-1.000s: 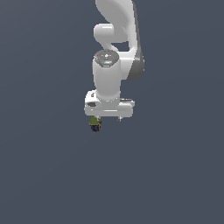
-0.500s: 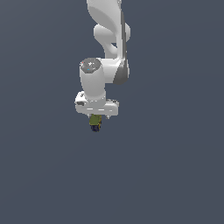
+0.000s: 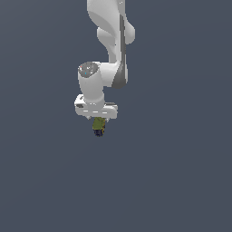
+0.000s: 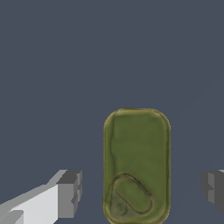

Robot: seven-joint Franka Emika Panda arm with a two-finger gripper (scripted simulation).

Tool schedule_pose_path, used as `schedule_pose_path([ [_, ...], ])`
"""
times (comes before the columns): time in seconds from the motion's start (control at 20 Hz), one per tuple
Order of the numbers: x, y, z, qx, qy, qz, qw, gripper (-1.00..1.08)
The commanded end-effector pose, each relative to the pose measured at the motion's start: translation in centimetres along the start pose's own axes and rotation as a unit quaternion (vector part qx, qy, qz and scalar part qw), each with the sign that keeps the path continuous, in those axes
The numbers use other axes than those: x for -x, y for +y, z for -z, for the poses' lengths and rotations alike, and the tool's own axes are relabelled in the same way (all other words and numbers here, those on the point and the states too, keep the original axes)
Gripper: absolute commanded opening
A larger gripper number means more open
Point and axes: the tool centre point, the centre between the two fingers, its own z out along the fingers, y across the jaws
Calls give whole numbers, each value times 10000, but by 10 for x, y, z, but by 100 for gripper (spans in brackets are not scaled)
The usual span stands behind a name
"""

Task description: Pick up the object and move it to a goal position.

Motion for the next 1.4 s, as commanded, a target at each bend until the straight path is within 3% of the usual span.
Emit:
schedule_pose_path([
  [0.0, 0, 0, 0, 0, 3, 3, 10000, 100],
  [0.85, 1, 1, -51, 1, 4, 1, 10000, 100],
  [0.9, 1, 1, -51, 1, 4, 1, 10000, -100],
  [1.35, 1, 1, -51, 1, 4, 1, 10000, -100],
])
